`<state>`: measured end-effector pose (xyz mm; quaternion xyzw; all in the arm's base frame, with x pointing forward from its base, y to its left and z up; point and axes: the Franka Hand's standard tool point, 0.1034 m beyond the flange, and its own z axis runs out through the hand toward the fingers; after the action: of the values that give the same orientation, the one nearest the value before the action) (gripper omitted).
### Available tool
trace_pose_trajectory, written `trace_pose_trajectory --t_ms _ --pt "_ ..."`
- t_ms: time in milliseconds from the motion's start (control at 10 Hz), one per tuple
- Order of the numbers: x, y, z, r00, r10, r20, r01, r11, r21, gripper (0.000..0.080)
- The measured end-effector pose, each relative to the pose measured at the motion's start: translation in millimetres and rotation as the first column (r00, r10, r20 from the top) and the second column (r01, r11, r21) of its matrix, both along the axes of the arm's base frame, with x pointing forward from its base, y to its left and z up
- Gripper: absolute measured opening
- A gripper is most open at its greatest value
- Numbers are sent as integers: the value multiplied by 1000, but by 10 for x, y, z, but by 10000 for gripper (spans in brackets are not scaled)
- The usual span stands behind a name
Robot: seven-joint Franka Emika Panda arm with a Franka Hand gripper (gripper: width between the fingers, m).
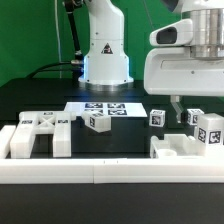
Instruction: Assemble chair
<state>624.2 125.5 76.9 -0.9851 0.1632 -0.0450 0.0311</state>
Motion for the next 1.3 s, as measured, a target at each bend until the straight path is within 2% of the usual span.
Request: trace_pose_trajectory --t_ms 500,800,900,1000,1100,1200,1300 --pt "10 15 11 964 264 10 -264 964 -36 649" --pt "12 6 11 951 308 10 -308 951 -41 649" --pt "12 6 11 955 297 10 -296 954 -39 505" --pt "12 6 11 959 282 10 -281 959 -38 505" --pt "13 7 12 967 255 10 -255 966 -34 323" --pt "13 8 12 981 195 9 -195 981 -27 288" --pt "12 14 13 991 131 8 -130 991 -19 288"
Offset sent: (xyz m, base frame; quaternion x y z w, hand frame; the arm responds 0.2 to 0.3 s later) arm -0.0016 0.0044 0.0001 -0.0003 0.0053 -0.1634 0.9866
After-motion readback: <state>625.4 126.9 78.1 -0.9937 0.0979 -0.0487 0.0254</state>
